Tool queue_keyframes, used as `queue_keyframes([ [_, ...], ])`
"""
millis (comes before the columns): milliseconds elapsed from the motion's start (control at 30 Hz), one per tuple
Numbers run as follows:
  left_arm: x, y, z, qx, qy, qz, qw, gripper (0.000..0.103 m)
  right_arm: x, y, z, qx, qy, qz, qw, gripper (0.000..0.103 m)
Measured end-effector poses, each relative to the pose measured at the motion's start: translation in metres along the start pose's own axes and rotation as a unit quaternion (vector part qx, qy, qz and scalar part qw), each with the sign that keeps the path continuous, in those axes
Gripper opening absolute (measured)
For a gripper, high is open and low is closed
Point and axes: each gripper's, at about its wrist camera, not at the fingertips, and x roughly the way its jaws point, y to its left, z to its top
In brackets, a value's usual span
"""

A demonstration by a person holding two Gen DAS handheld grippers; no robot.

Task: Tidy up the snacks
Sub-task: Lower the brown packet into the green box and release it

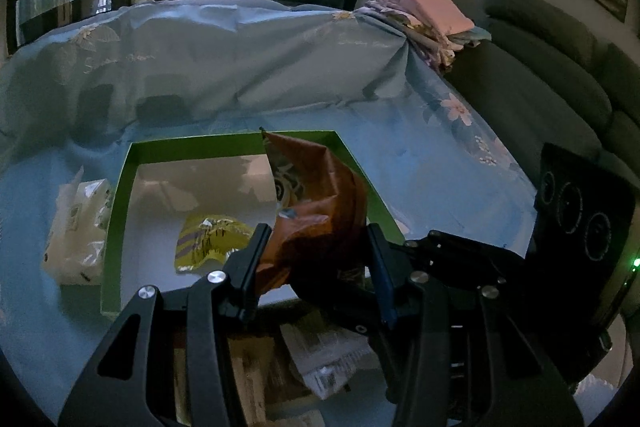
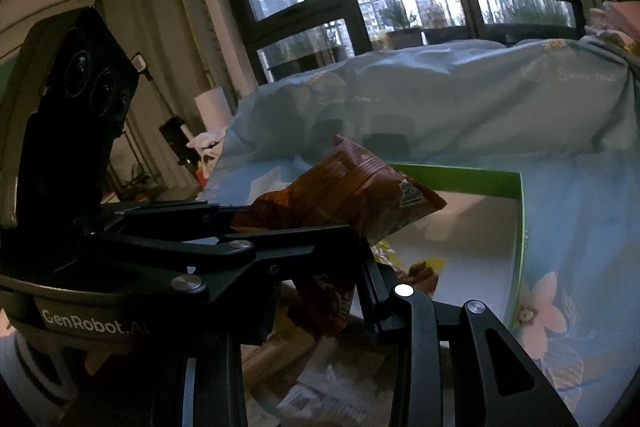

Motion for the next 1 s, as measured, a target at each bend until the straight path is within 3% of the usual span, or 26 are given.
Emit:
queue_keyframes([
  [600, 0.057, 0.039, 0.006, -0.06, 0.04, -0.014, 0.9973, 0.047, 0.054, -0.027, 0.001, 0.014, 0.065, -0.027, 0.997, 0.036],
  [767, 0.069, 0.047, 0.003, -0.075, 0.055, -0.006, 0.9957, 0.048, 0.068, -0.031, -0.002, 0.017, 0.094, -0.036, 0.995, 0.036],
  [1000, 0.071, 0.053, 0.001, -0.071, 0.054, 0.034, 0.9954, 0.05, 0.077, -0.03, -0.004, 0.001, 0.11, -0.053, 0.993, 0.036],
])
